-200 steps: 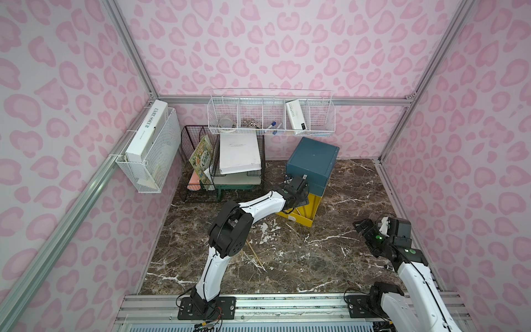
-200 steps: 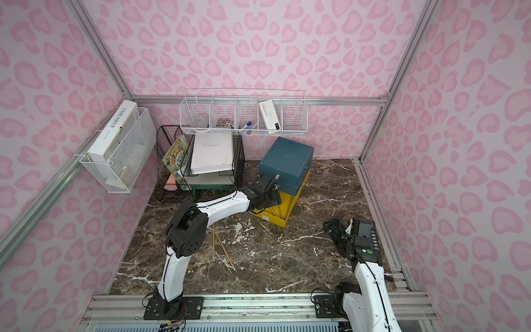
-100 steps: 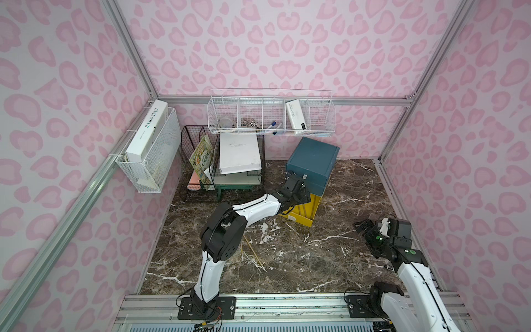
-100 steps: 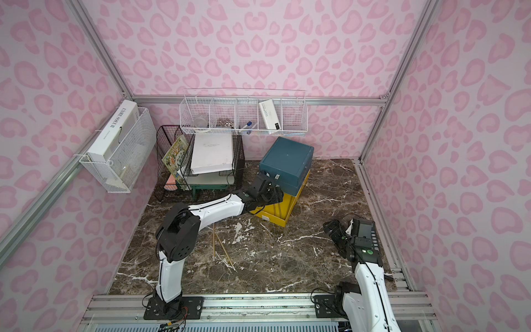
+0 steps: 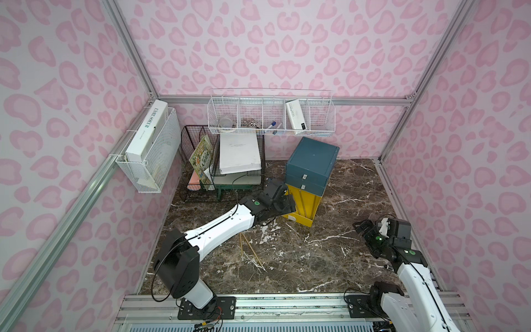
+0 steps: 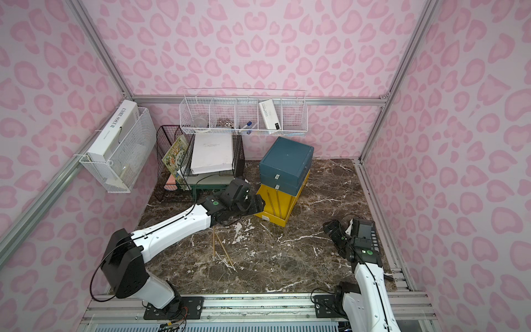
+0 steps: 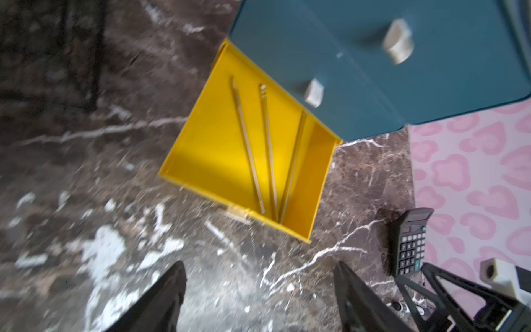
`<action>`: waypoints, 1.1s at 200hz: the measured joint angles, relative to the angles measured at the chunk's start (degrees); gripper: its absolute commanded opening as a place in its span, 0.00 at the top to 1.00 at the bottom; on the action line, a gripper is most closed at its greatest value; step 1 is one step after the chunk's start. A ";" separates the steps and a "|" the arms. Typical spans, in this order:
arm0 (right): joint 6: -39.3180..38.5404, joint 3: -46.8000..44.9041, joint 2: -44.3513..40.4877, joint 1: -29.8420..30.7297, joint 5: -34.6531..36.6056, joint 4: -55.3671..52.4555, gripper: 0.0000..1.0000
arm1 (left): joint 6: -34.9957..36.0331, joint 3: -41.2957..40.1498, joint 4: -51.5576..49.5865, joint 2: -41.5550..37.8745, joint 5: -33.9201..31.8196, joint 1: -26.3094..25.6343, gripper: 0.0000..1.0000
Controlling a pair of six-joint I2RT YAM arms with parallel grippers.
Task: Please place the pencils in the drawer according to their color
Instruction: Pick up the pencil from the center of the board.
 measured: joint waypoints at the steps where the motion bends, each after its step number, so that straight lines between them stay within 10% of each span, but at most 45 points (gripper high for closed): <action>1: 0.00 0.00 0.00 0.00 -0.02 0.00 0.00 | -0.11 -0.15 -0.33 -0.26 -0.07 -0.02 0.19; 103: 2.67 -0.39 -0.26 2.03 -0.92 1.84 0.00 | -21.11 -14.34 -27.19 -14.38 -4.70 -2.25 0.16; 220: 4.55 -1.33 0.02 4.17 -0.59 3.67 0.00 | -29.27 -10.86 -29.51 1.73 -3.76 -3.32 0.28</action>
